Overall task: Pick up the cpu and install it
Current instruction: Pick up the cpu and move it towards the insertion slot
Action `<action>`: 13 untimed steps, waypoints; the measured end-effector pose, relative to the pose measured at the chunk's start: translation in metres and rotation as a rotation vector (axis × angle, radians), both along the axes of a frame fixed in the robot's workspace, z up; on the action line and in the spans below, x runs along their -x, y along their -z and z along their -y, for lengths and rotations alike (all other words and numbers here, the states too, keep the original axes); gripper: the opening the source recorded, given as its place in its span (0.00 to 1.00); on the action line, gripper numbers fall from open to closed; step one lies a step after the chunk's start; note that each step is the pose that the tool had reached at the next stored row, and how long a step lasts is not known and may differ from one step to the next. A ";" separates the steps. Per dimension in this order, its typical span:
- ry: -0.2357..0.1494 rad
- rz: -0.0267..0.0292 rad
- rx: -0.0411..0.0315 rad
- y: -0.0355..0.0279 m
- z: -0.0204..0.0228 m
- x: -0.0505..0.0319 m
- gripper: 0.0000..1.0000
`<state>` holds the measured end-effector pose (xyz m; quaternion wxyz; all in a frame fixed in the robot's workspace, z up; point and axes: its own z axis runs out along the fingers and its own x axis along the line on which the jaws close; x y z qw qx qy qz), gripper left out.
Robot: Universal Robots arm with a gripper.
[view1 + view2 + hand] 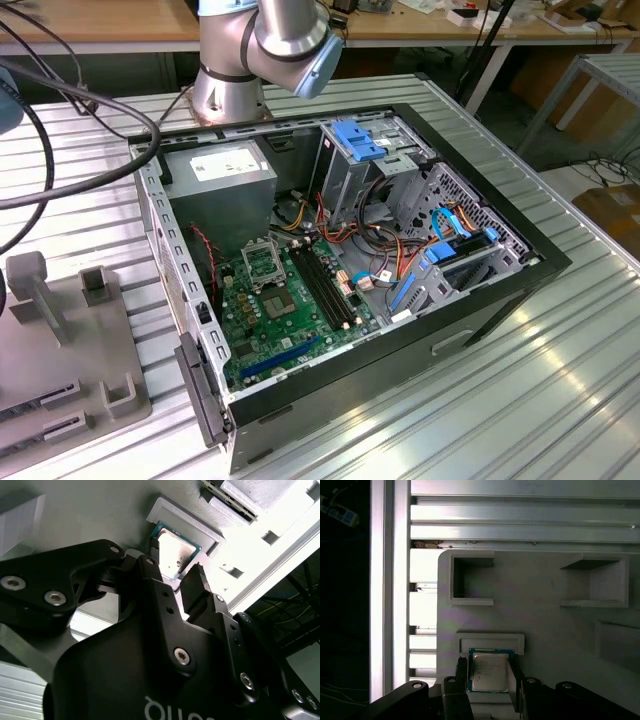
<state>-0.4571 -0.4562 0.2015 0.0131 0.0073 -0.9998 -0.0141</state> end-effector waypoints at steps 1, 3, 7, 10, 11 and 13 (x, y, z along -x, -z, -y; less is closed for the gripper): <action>0.000 0.0001 -0.0001 0.0003 0.0000 -0.0001 0.45; 0.000 0.0001 -0.0001 0.0010 0.0001 -0.0006 0.45; 0.000 0.0001 -0.0001 0.0025 0.0000 -0.0009 0.45; 0.000 0.0000 0.0000 0.0042 0.0000 -0.0009 0.45; 0.000 -0.0002 0.0001 0.0047 0.0000 -0.0009 0.45; 0.000 -0.0003 0.0006 0.0051 0.0001 -0.0010 0.45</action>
